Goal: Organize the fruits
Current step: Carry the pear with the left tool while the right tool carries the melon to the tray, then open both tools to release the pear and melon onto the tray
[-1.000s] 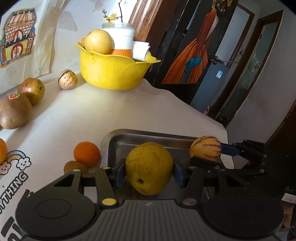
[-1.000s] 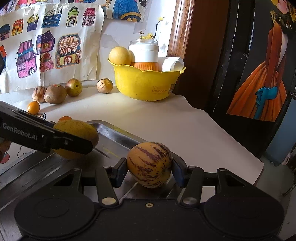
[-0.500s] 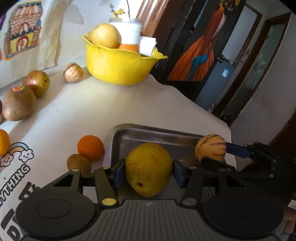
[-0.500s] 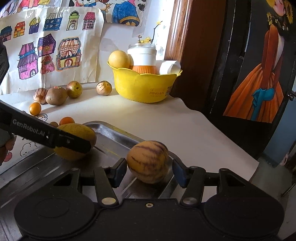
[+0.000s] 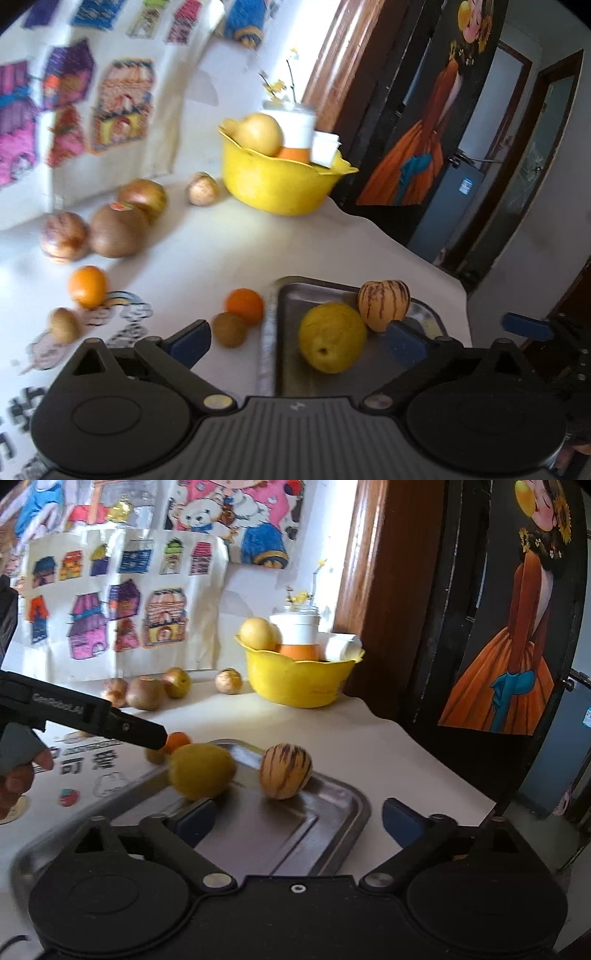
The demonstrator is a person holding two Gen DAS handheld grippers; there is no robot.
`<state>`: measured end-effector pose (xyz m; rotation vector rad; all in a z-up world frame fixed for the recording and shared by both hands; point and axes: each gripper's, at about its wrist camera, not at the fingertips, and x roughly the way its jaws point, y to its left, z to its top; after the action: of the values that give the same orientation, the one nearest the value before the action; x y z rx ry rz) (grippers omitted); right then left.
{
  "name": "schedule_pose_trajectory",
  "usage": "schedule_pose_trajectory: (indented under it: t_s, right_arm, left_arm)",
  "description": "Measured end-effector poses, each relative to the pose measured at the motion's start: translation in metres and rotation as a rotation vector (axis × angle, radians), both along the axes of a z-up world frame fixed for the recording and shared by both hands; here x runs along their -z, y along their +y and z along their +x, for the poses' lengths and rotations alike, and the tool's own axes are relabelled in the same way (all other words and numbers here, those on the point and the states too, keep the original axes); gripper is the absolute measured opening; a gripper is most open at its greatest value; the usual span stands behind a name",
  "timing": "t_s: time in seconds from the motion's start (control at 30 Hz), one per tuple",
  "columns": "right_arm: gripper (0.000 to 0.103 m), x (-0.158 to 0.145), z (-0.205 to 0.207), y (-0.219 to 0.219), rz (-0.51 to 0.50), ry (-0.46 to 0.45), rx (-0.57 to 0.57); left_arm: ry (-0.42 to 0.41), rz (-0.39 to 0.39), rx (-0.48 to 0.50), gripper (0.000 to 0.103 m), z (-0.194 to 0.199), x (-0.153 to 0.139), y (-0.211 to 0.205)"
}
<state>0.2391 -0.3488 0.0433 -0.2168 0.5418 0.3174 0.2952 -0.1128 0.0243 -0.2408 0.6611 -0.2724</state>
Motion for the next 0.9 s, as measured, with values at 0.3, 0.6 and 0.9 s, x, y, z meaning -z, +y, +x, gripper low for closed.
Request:
schedule_pose_trajectory:
  t_s: [0.3, 0.6, 0.9]
  right_arm:
    - [0.102, -0.003, -0.051, 0.020, 0.027, 0.046, -0.045]
    - [0.102, -0.001, -0.091, 0.037, 0.044, 0.161, -0.060]
    - [0.102, 0.008, -0.123, 0.065, 0.036, 0.273, -0.119]
  left_arm:
    - [-0.099, 0.114, 0.000, 0.103, -0.061, -0.004, 0.025]
    - [-0.082, 0.178, 0.073, 0.103, -0.111, 0.000, 0.037]
    - [0.001, 0.217, 0.083, 0.103, -0.132, 0.013, 0.067]
